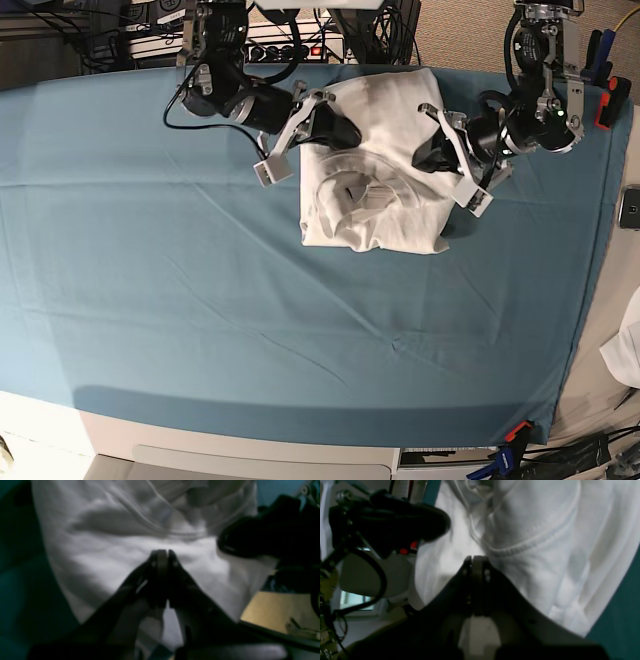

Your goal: Fold the T-shirt properly

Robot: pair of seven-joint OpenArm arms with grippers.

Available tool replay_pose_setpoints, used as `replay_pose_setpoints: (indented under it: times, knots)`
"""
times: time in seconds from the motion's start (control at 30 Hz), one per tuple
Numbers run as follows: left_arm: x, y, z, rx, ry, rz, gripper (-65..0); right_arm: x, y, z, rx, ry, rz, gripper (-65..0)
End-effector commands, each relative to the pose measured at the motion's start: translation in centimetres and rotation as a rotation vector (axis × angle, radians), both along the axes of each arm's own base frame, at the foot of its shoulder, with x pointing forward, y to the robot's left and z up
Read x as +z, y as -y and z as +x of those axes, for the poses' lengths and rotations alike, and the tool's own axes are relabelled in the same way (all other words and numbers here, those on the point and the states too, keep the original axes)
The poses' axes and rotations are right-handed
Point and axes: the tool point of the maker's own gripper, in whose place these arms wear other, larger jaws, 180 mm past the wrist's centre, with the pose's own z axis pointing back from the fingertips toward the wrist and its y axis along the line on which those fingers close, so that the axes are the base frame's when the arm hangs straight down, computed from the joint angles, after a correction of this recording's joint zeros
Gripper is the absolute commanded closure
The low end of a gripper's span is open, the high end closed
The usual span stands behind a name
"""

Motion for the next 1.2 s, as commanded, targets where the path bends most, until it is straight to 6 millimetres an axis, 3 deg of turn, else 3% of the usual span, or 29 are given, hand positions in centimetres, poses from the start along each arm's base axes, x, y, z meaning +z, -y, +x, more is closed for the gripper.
replay_pose_setpoints:
  times: [0.0,0.13,0.27,0.4,0.53,0.7,0.83,0.93,1.07,1.17]
  knots:
    - [0.8,-0.4,0.9,0.029,0.035,-0.002,0.0,-0.7,-0.2,-1.4,0.029,-0.033,-0.029,0.0]
    - [0.2,-1.7,1.6,0.088,0.048,0.063,0.0,-1.8,-0.3,-3.9,0.042,-0.098,-0.034,0.0]
    - [0.0,-2.1,1.7,0.100,0.045,0.085,0.0,-2.4,0.5,-4.6,0.050,-0.111,-0.058,0.0]
    - [0.0,-2.2,1.8,0.106,0.046,0.087,0.0,-2.6,1.2,-4.4,0.041,-0.100,-0.077,0.0]
    - [-0.5,-3.6,2.6,0.192,0.056,0.149,0.0,-2.5,1.3,-3.9,0.036,-0.087,-0.083,0.0]
    - [-0.3,-4.8,3.6,0.245,0.082,0.190,0.0,-0.8,2.5,-0.8,0.024,0.020,-0.108,0.0]
    - [0.0,-5.4,4.3,0.260,0.102,0.223,0.0,3.1,5.9,3.6,-0.069,0.206,-0.162,0.0]
    - [0.1,-6.0,4.7,0.265,0.119,0.261,0.0,5.6,9.2,5.9,-0.158,0.307,-0.215,0.0]
    - [-0.4,-7.7,4.6,0.280,0.108,0.350,0.0,6.4,14.8,6.3,-0.261,0.334,-0.335,0.0]
    - [-0.8,-11.2,3.8,0.326,0.074,0.480,0.0,5.5,19.9,4.8,-0.321,0.289,-0.460,0.0]
